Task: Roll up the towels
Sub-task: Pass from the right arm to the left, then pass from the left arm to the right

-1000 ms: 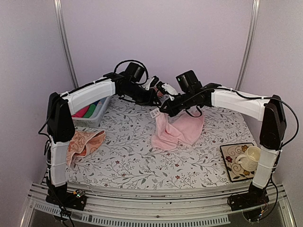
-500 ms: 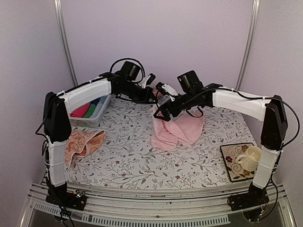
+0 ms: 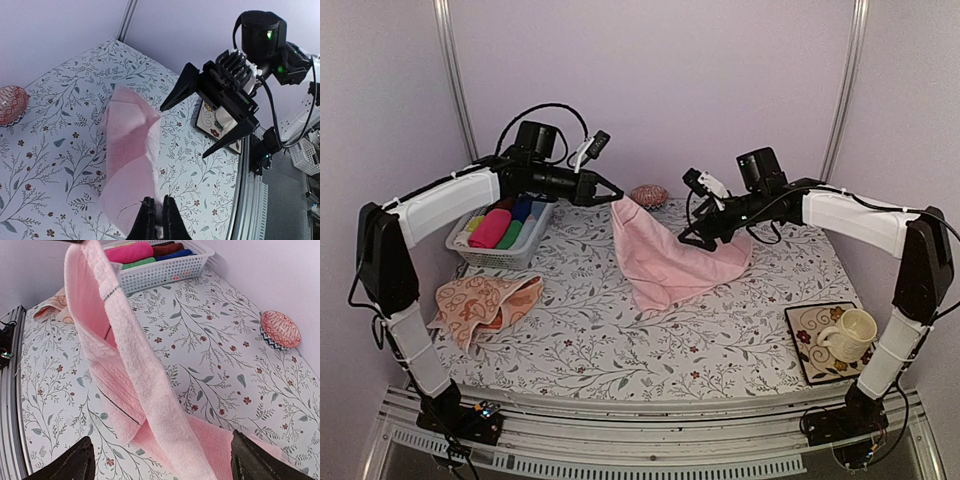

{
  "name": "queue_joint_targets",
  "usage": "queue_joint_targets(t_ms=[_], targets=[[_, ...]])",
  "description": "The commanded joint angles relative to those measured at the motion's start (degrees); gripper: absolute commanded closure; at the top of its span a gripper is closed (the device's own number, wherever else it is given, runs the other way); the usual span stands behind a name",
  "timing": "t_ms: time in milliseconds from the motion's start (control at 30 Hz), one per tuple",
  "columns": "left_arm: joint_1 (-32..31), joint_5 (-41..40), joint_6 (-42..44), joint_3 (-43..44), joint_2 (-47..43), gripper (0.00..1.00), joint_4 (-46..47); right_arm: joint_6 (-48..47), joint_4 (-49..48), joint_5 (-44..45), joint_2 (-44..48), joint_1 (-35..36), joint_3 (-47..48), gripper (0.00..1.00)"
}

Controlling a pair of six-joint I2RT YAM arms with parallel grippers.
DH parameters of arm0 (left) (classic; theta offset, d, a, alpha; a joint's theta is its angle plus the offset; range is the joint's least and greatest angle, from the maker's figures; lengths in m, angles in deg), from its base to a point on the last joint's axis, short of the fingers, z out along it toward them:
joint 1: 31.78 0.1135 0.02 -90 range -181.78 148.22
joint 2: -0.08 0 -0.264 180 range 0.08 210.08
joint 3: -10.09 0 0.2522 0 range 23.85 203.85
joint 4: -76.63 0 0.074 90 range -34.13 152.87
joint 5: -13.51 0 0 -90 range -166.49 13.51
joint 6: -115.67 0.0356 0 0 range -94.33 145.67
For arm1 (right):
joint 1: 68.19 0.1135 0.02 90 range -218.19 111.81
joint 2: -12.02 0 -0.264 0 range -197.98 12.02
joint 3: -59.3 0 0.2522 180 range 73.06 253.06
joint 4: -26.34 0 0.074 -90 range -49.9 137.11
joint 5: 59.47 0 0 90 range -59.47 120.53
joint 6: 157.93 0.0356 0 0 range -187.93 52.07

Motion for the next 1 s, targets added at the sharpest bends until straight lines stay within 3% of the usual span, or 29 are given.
queue_joint_targets(t_ms=[0,200,367,667,967], targets=[[-0.27,7.83,4.59,-1.47,0.11,1.0,2.21,-3.91,-4.03,-10.18,-3.9,0.65,3.75,0.1],[-0.41,12.41,7.72,-2.92,-0.63,1.0,2.48,-5.47,-6.62,-11.41,-8.48,1.19,7.75,0.07],[-0.75,12.82,8.78,-2.23,0.36,1.0,1.08,-7.53,-6.07,-18.71,-11.06,1.2,11.12,0.07],[-2.66,10.58,10.08,-0.95,2.6,1.0,-0.75,-4.12,-8.71,-28.93,-14.47,1.76,14.03,0.22],[-5.62,8.4,7.37,1.88,5.57,1.0,2.78,-0.15,-11.59,-32.22,-15.64,4.28,12.55,0.31]])
